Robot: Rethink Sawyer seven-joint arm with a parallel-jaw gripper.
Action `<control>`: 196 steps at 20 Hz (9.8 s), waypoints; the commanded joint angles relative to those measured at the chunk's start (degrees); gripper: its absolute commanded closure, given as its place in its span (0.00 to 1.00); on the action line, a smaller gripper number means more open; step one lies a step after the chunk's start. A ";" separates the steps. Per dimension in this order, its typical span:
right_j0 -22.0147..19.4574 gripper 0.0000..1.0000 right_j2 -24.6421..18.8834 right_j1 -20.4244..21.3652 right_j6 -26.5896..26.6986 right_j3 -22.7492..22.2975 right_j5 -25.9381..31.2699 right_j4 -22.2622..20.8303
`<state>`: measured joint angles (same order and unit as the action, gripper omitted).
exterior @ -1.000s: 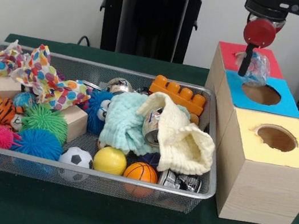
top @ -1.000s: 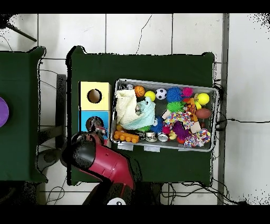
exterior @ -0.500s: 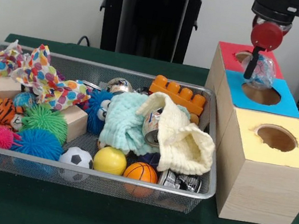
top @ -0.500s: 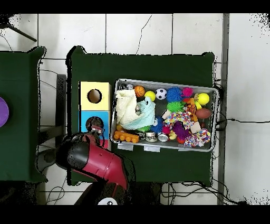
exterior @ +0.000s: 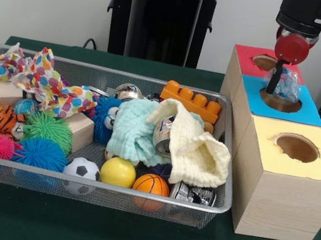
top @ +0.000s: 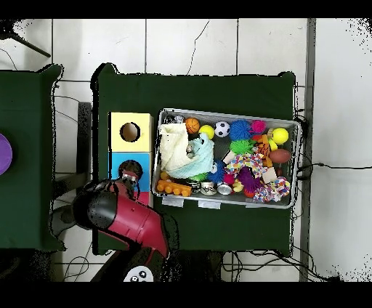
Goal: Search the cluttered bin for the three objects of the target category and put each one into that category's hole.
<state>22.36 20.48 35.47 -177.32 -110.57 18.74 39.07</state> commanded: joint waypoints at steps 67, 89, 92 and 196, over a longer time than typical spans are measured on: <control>-1.83 1.00 3.99 -19.26 -12.93 22.45 8.48 5.98; -2.53 1.00 1.12 -17.25 -9.06 17.91 3.78 7.26; -2.95 1.00 1.07 -17.35 -7.64 18.38 3.85 6.15; -25.38 1.00 -3.60 2.40 16.26 28.17 33.19 -31.31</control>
<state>0.48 24.60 37.54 -177.17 -85.06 49.93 13.14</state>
